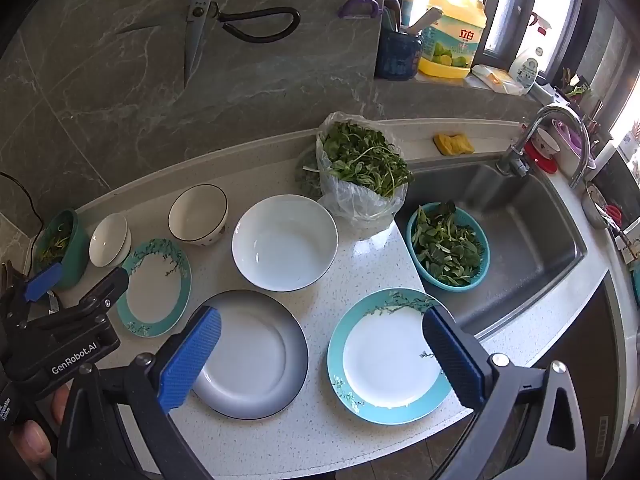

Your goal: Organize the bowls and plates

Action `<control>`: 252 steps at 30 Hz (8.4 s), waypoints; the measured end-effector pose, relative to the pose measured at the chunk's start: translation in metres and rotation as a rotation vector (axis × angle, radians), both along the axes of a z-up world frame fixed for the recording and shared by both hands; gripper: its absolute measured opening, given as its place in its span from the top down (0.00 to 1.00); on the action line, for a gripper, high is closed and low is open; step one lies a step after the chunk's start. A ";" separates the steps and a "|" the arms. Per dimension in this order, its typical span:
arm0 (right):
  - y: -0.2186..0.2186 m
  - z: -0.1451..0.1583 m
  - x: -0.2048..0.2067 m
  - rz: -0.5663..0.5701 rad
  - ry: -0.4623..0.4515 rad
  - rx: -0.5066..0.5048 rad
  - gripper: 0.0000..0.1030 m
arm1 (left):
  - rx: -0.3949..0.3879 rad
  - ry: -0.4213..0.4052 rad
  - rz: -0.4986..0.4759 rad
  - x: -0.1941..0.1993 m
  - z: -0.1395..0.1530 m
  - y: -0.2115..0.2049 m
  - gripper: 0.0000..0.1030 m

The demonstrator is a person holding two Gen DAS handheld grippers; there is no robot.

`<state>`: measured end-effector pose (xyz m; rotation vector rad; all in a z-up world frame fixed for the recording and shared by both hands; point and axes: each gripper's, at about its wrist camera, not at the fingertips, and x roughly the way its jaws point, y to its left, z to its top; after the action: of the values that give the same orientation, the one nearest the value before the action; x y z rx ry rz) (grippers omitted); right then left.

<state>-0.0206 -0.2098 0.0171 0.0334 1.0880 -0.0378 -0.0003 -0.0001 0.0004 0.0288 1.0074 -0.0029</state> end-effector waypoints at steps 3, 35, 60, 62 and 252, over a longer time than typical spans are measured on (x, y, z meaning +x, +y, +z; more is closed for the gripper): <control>0.000 0.000 -0.001 -0.001 0.000 -0.002 0.00 | 0.001 0.001 0.000 0.000 0.000 0.000 0.00; 0.000 -0.001 -0.008 -0.001 0.000 -0.001 0.00 | 0.003 0.013 -0.006 -0.009 0.000 -0.002 0.00; -0.001 0.000 -0.008 0.000 0.002 -0.001 0.00 | 0.010 0.021 -0.006 -0.013 -0.003 -0.004 0.00; 0.000 -0.005 -0.011 0.001 0.002 -0.002 0.00 | 0.011 0.023 -0.005 -0.012 -0.004 -0.005 0.00; 0.080 -0.214 0.015 0.520 0.576 0.477 0.82 | -0.425 0.462 0.022 -0.146 -0.200 0.203 0.84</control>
<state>-0.0057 -0.1297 -0.1973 0.1749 1.6312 0.7197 -0.1468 0.2029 -0.1991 -0.3868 1.4506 -0.2114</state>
